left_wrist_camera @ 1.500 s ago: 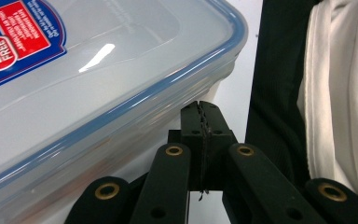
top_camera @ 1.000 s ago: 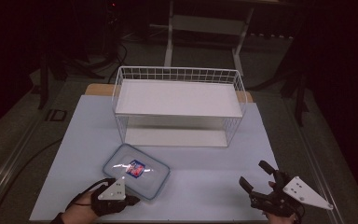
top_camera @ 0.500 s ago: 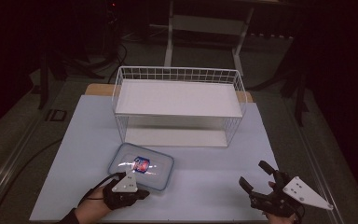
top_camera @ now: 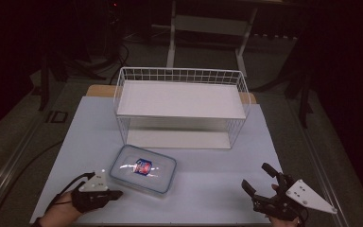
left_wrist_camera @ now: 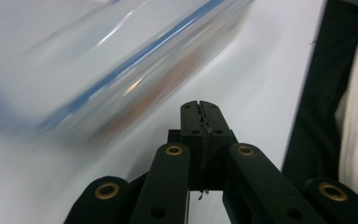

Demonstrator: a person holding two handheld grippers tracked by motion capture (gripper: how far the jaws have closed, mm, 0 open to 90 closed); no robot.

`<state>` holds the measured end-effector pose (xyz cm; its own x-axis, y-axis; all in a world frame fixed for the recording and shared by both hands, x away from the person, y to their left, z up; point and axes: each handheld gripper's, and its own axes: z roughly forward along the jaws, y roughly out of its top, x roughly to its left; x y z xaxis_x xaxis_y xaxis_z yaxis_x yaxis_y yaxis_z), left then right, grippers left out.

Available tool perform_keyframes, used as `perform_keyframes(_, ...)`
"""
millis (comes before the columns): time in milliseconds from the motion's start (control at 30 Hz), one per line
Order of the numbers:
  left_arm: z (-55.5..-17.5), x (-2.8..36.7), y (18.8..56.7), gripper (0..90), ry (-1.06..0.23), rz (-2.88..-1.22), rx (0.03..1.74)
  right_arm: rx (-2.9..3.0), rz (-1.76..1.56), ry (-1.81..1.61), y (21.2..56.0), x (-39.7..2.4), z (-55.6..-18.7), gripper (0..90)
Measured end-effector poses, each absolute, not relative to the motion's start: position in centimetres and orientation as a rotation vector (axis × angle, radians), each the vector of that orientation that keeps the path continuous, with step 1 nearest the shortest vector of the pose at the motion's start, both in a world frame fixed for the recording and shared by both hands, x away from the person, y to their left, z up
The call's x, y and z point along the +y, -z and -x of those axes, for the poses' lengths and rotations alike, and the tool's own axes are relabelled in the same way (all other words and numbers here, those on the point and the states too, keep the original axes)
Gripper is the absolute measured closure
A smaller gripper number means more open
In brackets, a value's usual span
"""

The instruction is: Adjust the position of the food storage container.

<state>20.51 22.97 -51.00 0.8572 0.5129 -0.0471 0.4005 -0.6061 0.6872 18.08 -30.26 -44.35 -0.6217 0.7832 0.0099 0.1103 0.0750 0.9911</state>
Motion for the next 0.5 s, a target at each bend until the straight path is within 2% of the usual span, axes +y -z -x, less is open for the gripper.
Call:
perform_keyframes(267,-23.2,27.5,51.4,89.6,-0.297,-2.219,0.855,1.819,-0.873,-1.589,44.3,-30.0,-18.0,12.2)
perform_keyframes(500,-24.9,27.7,51.8,89.6,-0.290,-2.190,0.891,1.830,-0.876,-1.589,44.3,-29.9,-18.1,12.1)
